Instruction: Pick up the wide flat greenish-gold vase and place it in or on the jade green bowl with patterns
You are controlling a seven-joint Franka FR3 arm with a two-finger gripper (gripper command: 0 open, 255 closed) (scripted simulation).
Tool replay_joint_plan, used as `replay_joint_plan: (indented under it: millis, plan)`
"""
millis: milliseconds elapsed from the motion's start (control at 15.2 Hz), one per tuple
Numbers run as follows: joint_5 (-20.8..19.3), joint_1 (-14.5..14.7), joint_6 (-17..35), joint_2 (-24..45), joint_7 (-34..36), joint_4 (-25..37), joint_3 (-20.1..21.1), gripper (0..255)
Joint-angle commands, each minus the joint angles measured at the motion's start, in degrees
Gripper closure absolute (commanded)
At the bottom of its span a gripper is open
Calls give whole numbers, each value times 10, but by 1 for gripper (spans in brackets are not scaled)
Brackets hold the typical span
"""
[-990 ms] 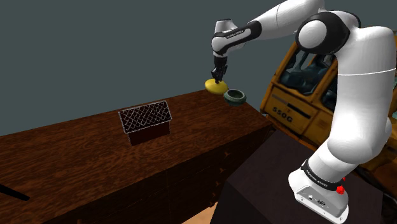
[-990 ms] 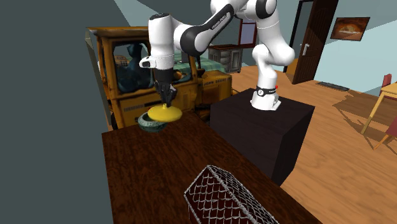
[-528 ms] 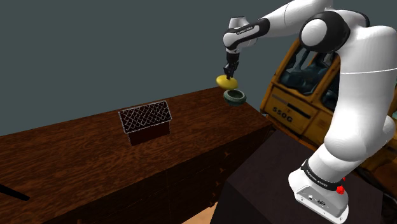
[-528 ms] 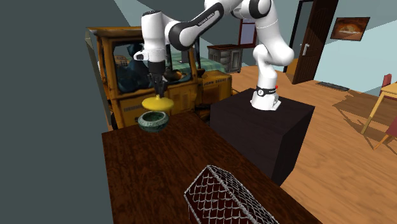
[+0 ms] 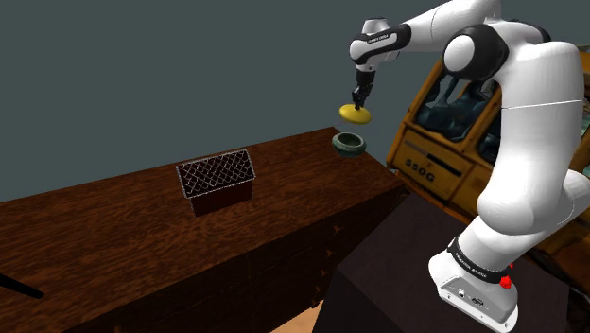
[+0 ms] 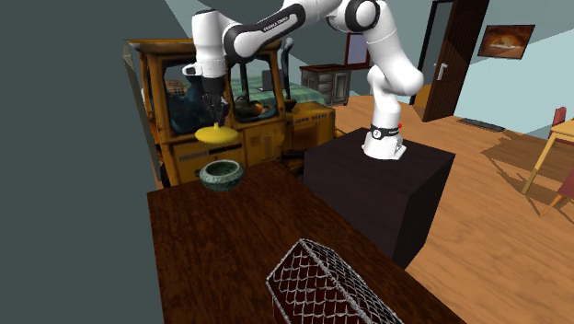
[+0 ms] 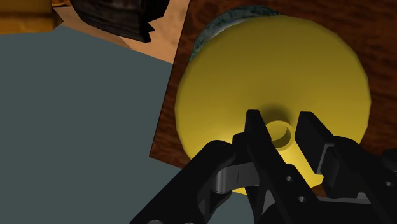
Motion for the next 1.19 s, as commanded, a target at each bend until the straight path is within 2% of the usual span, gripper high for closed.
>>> replay_joint_plan:
  millis: [0,1122]
  plan:
    - [2,-7,4,9,-9,5,-1,255]
    - [3,-8,105,62,-3,-43,1,255]
